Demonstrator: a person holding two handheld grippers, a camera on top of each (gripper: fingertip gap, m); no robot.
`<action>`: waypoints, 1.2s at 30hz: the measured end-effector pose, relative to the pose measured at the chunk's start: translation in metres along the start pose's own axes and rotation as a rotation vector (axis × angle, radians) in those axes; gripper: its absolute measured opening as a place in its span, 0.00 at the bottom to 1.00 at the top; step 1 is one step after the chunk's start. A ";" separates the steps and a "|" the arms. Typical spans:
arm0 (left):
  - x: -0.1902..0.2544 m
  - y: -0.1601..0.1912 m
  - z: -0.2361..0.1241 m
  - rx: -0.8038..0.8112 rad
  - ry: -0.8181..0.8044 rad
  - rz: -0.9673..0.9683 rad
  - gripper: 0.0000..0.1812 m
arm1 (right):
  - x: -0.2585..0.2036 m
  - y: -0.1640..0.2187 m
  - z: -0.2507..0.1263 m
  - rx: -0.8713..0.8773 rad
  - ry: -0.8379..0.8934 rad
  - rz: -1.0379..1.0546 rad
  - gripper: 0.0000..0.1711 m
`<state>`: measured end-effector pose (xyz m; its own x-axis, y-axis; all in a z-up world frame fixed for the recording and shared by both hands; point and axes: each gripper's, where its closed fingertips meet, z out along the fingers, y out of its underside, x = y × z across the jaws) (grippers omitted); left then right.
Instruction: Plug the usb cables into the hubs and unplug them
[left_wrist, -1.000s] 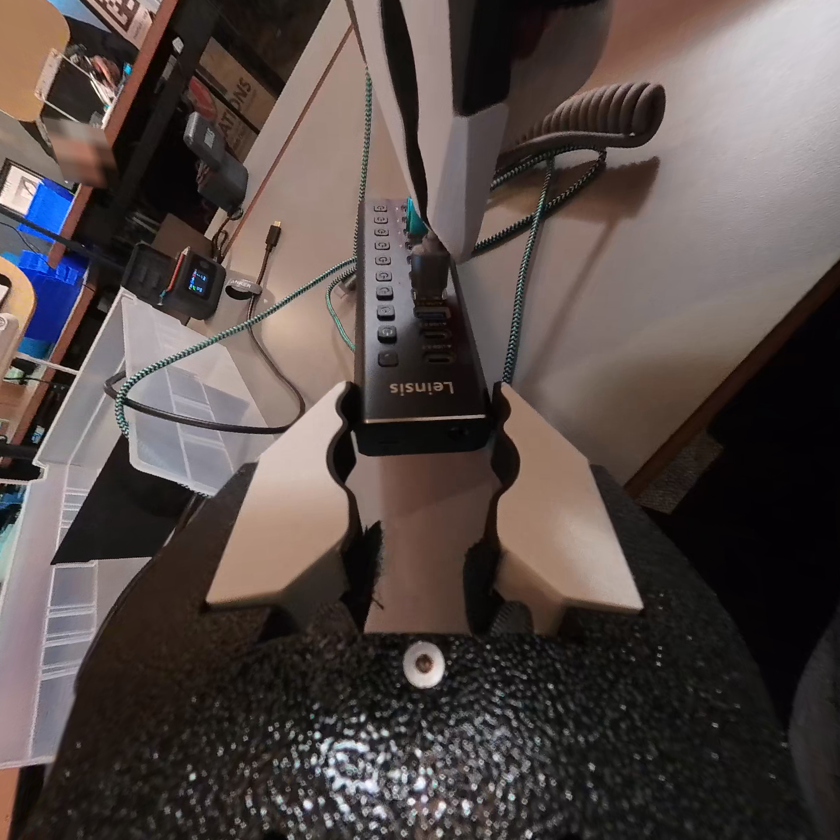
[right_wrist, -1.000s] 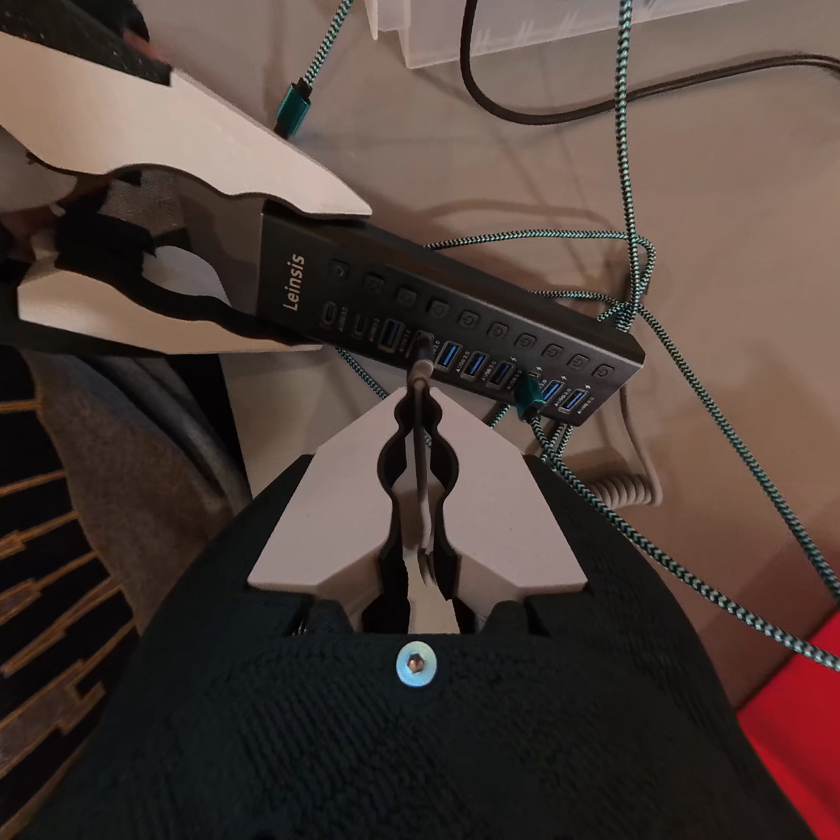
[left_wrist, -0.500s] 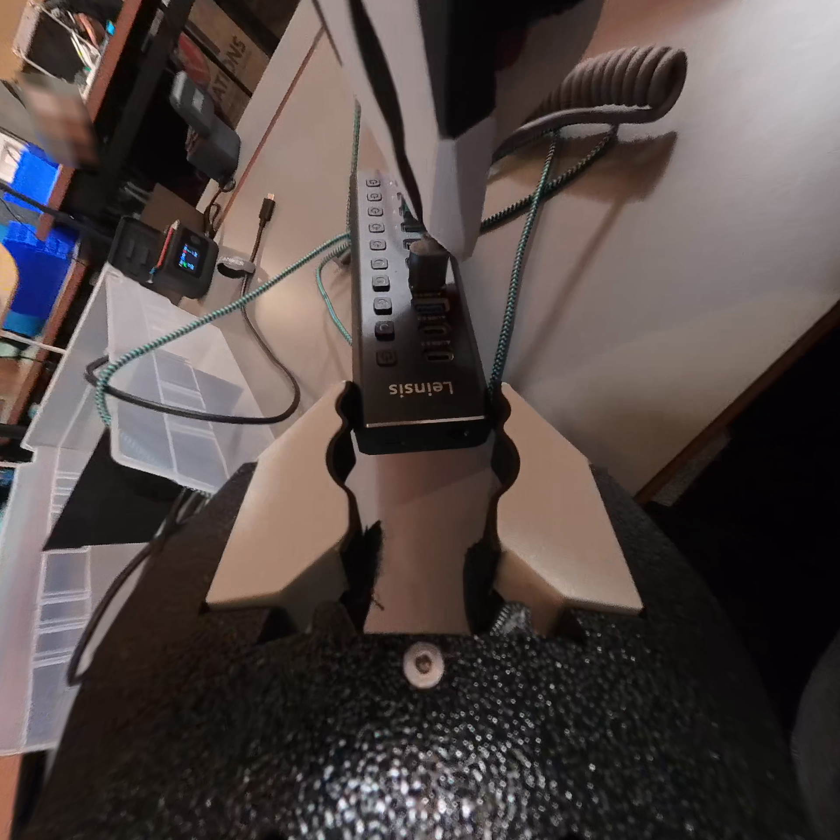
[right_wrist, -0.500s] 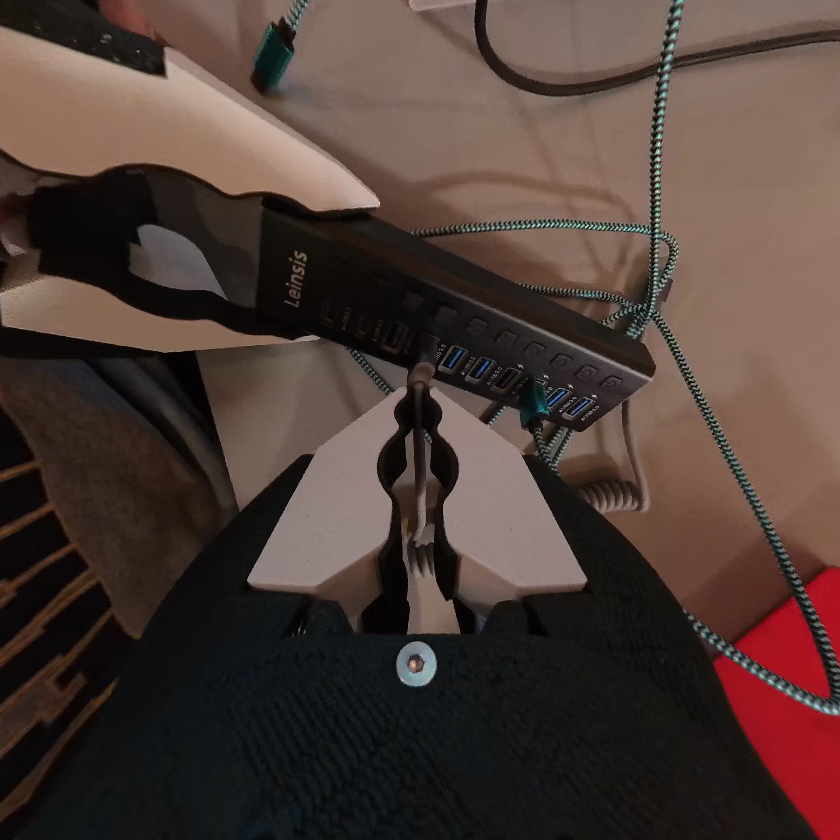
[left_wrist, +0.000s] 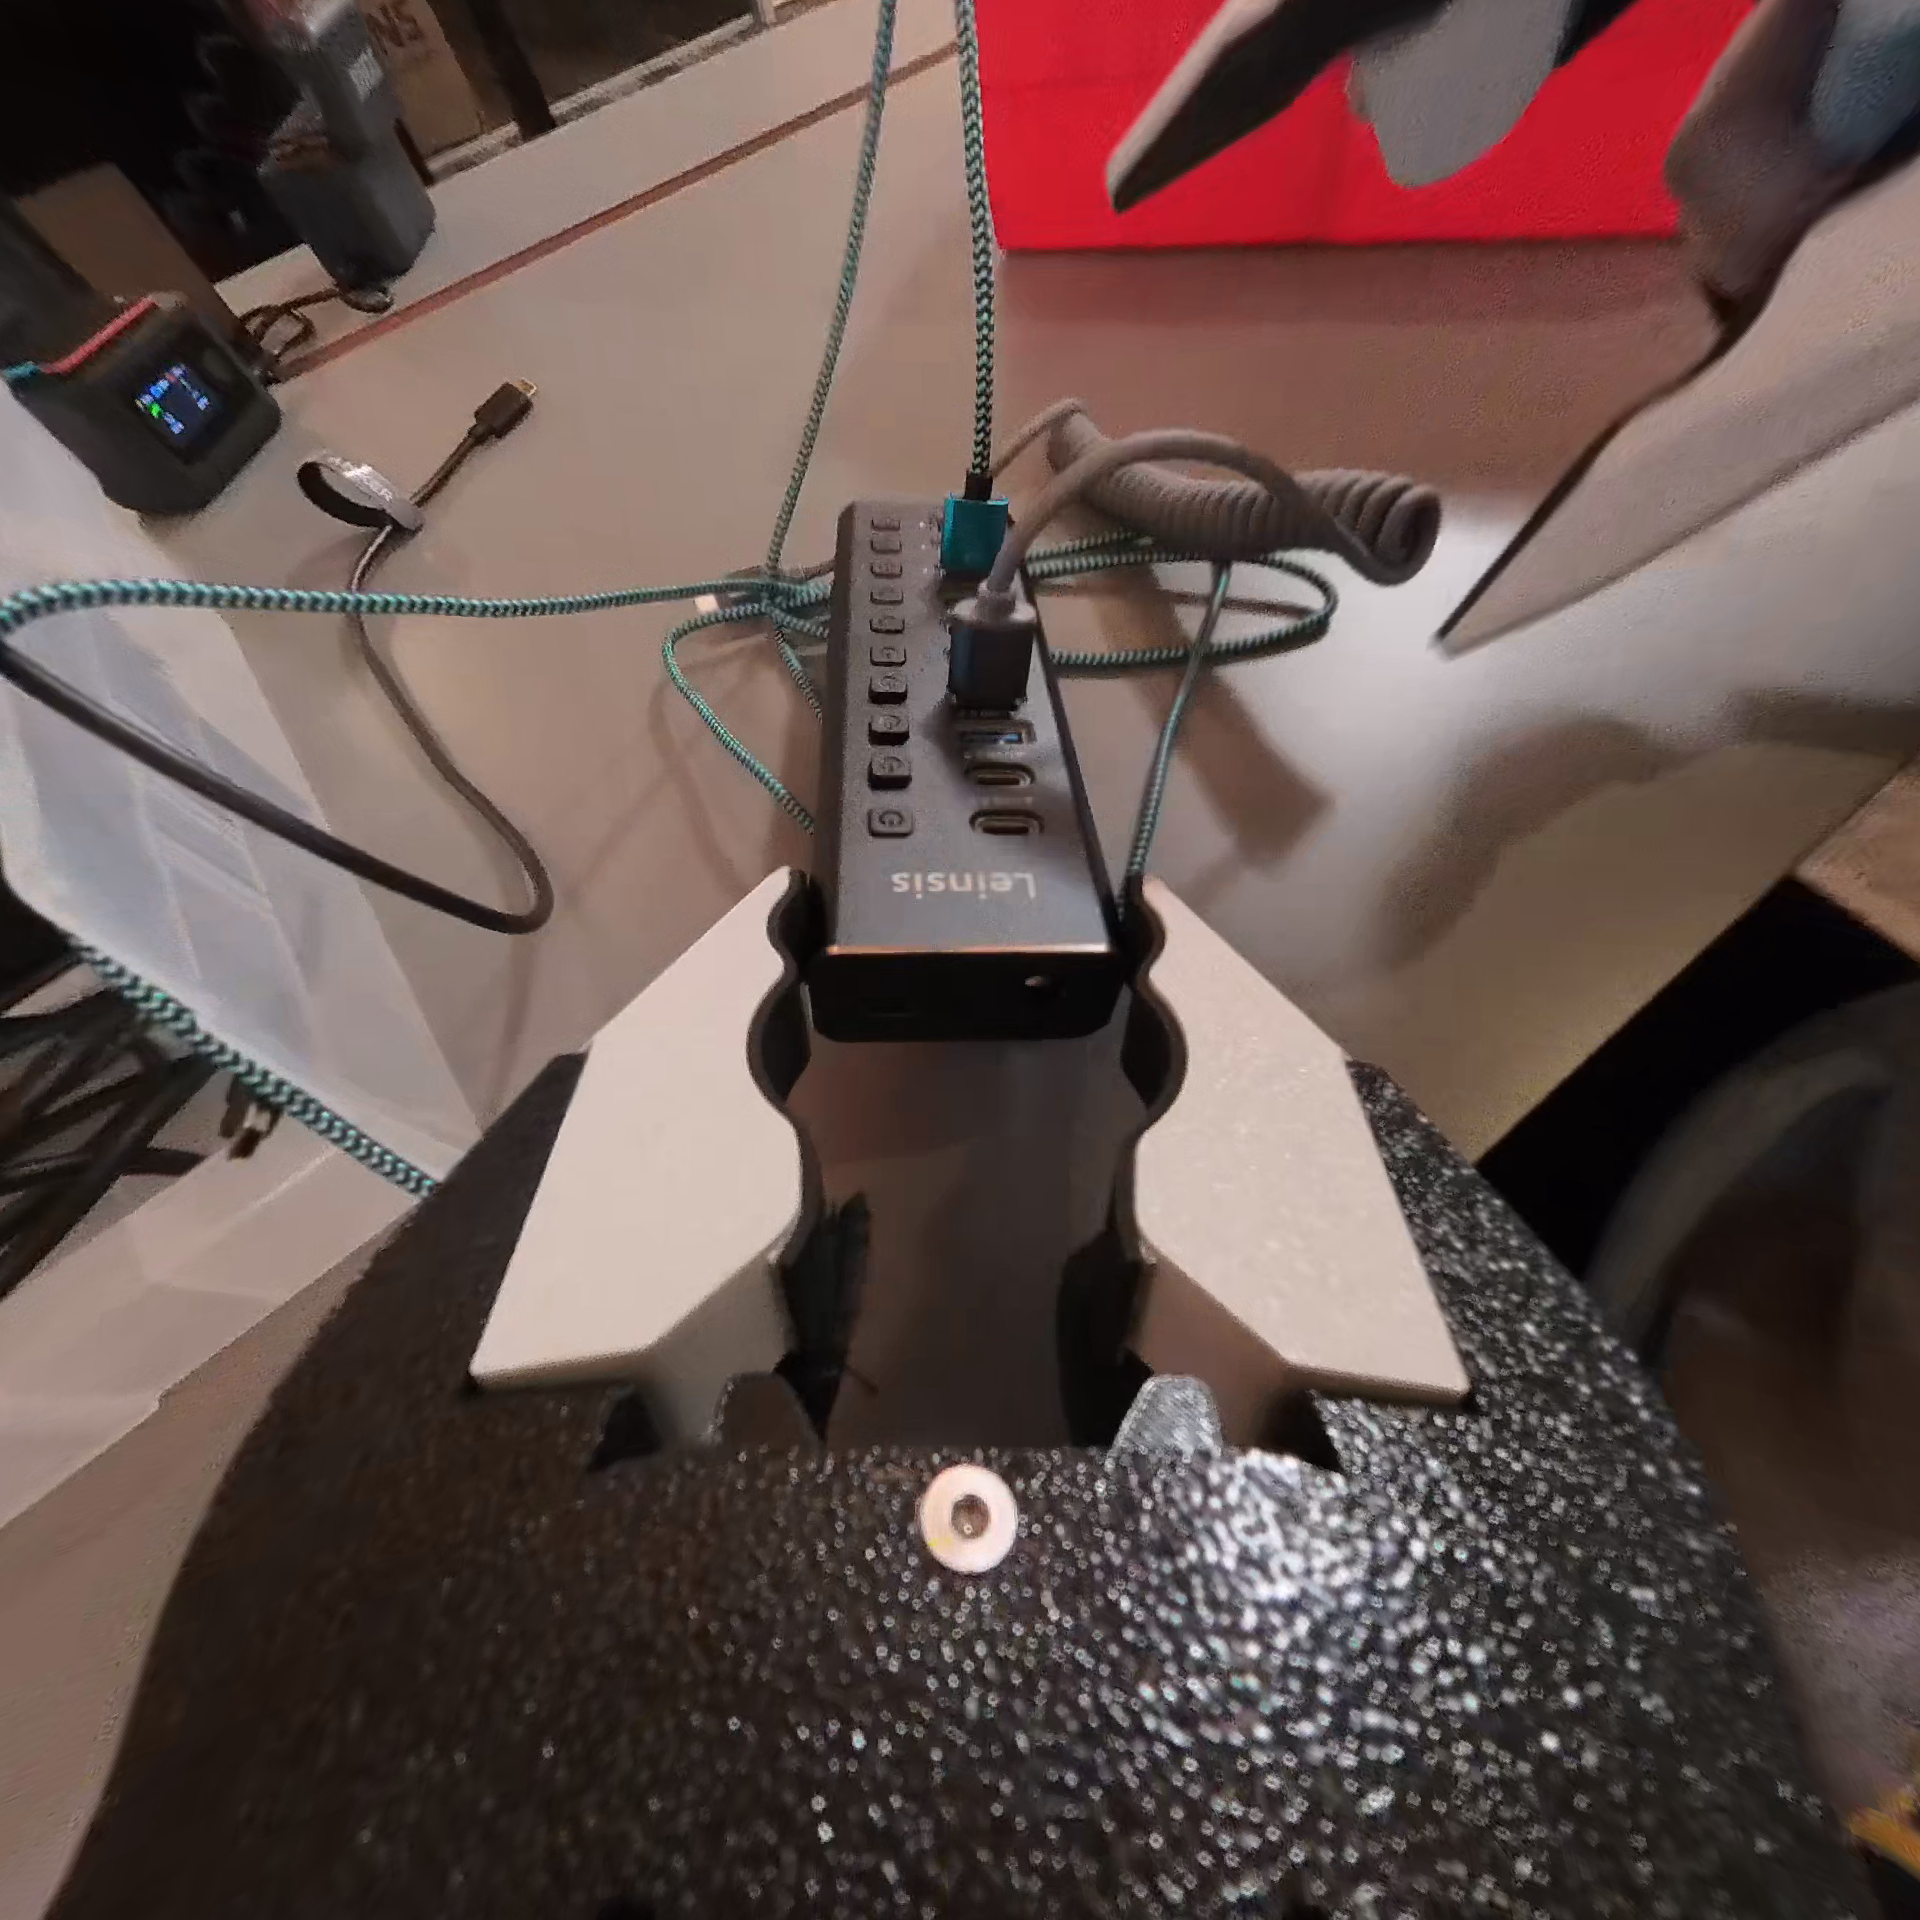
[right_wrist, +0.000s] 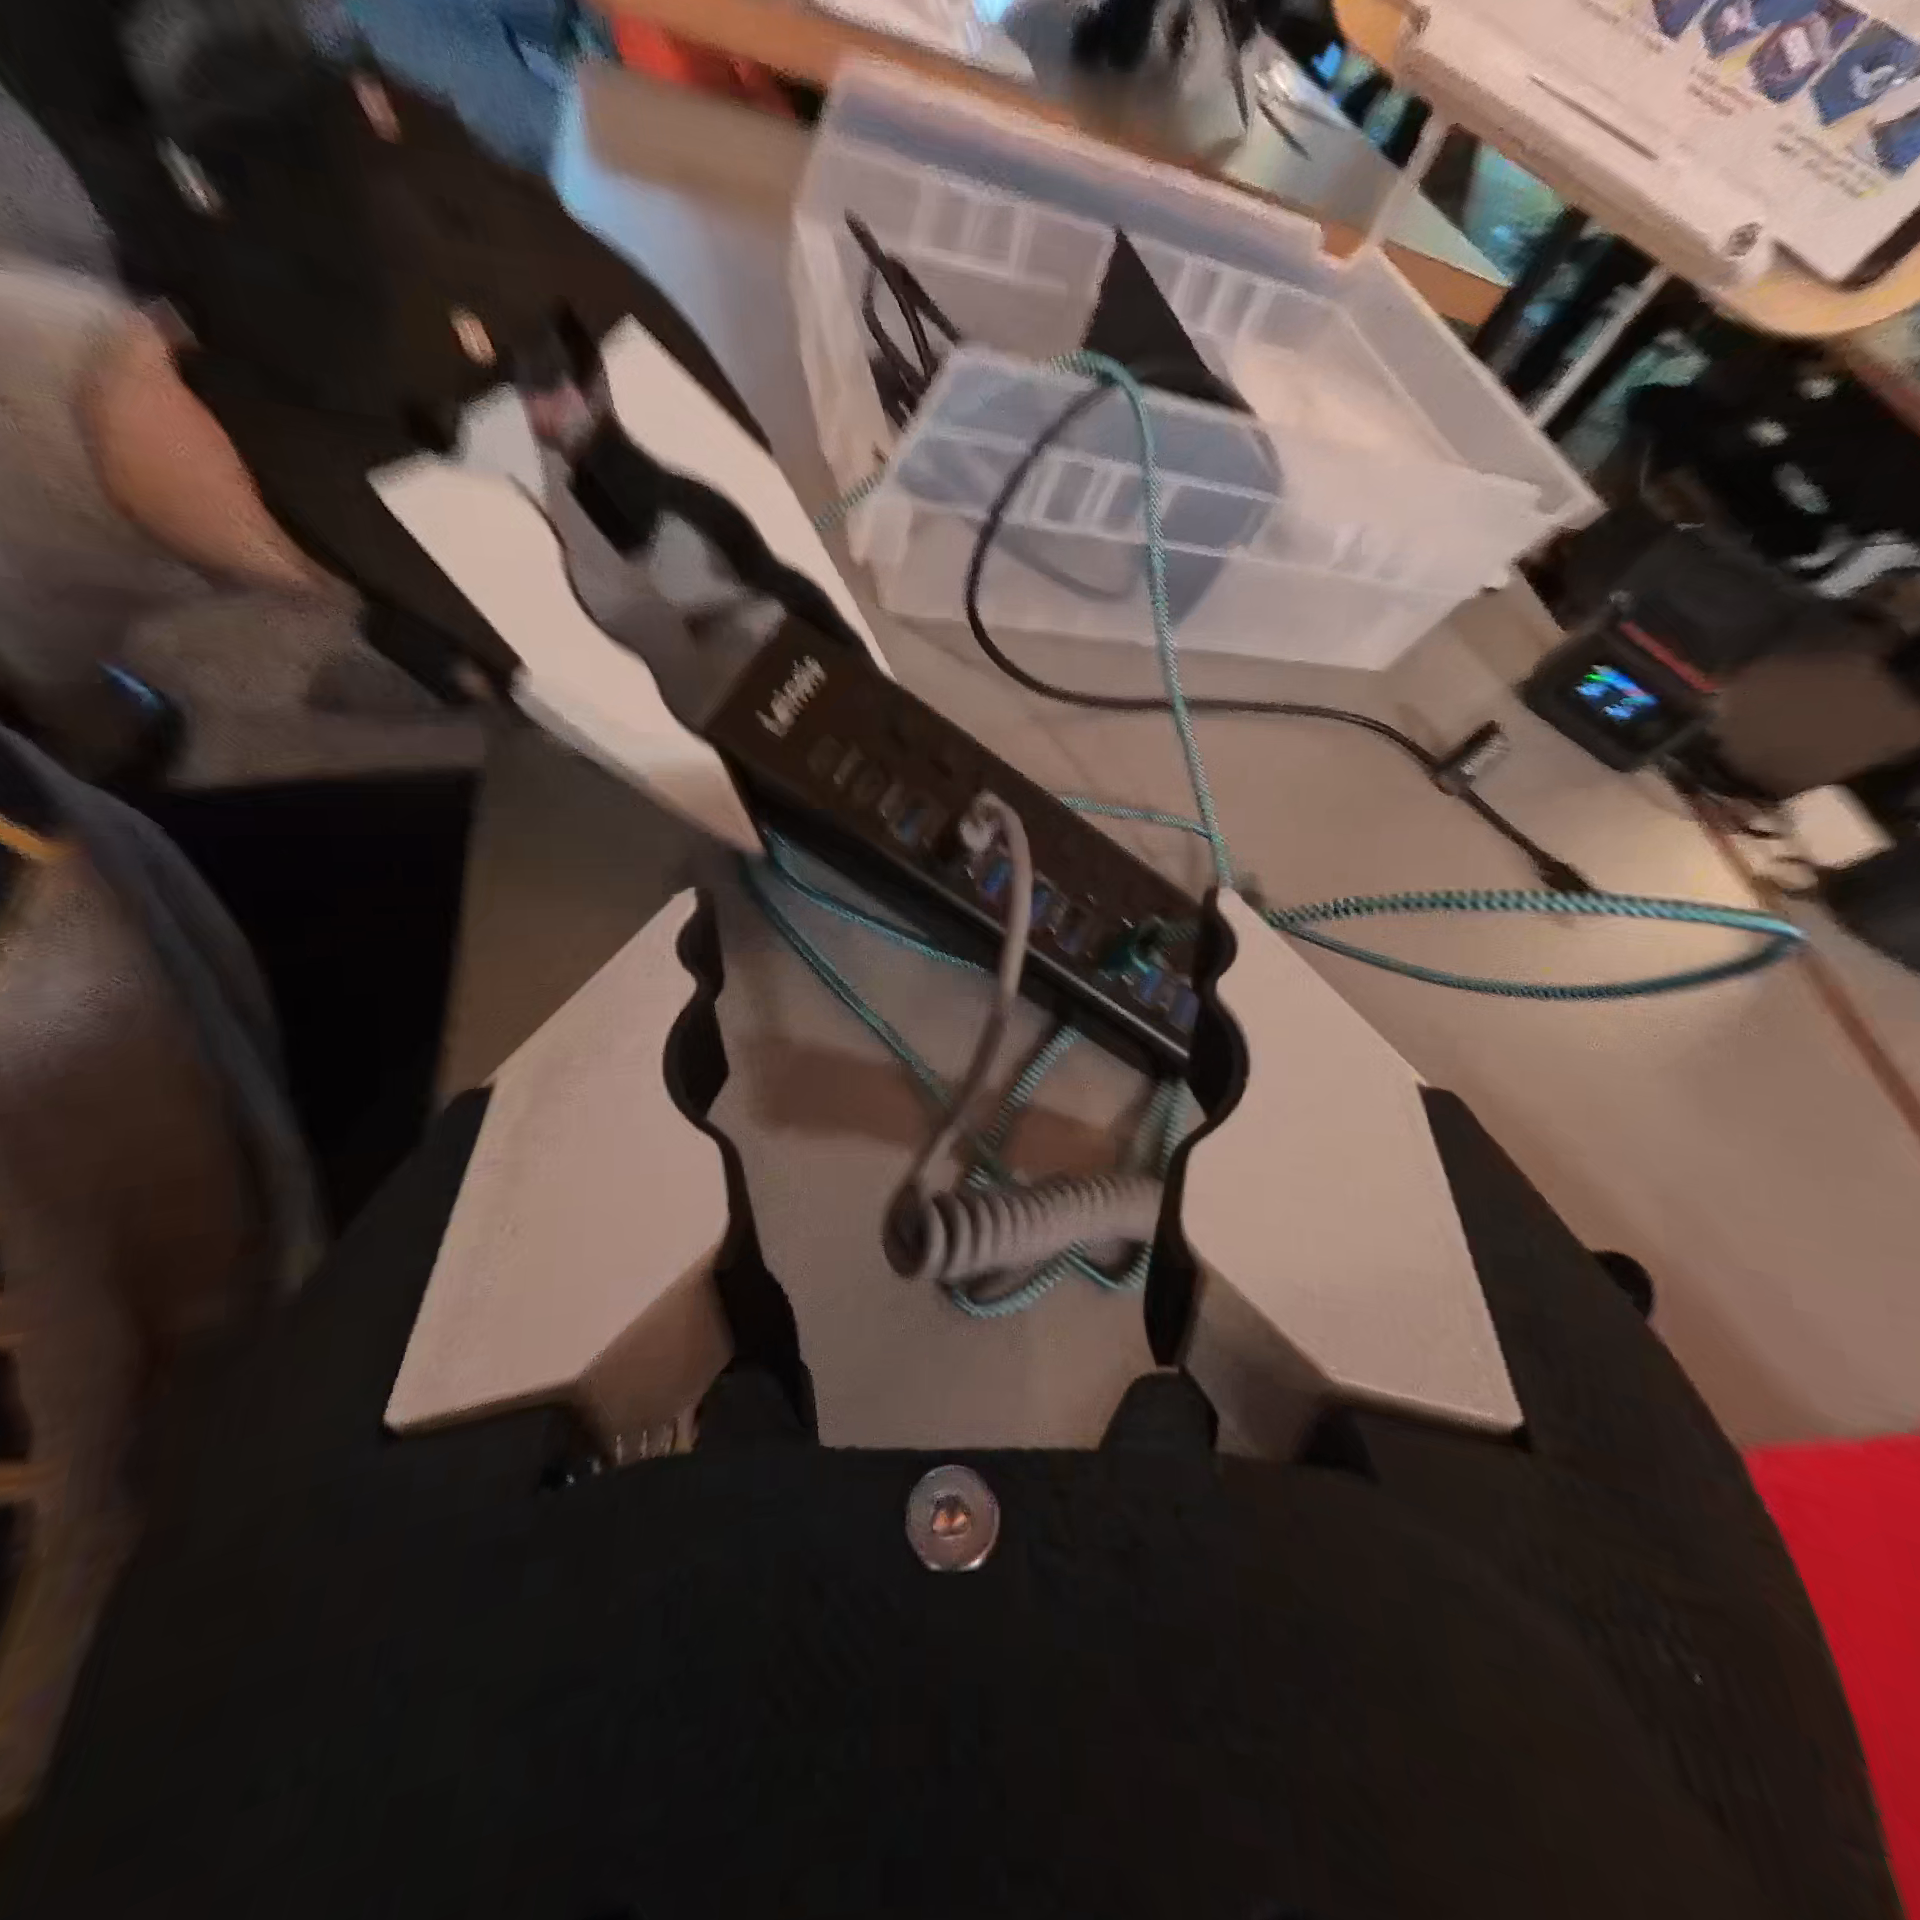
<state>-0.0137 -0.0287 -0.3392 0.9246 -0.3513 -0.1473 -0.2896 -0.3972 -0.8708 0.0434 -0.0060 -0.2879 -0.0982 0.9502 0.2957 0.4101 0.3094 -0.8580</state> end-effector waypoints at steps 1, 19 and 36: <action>-0.001 -0.004 0.000 0.016 0.014 -0.047 0.33 | 0.005 0.007 0.002 -0.032 0.052 -0.073 0.53; -0.007 -0.051 -0.023 0.222 0.355 -0.536 0.33 | 0.043 0.006 0.065 -0.214 0.458 -0.794 0.35; -0.003 -0.088 -0.023 0.291 0.309 -0.421 0.30 | 0.024 -0.029 0.050 -0.178 0.478 -0.887 0.22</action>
<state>0.0035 -0.0118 -0.2512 0.8180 -0.4615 0.3434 0.2059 -0.3226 -0.9239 -0.0165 0.0099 -0.2767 -0.0758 0.2557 0.9638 0.4987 0.8467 -0.1854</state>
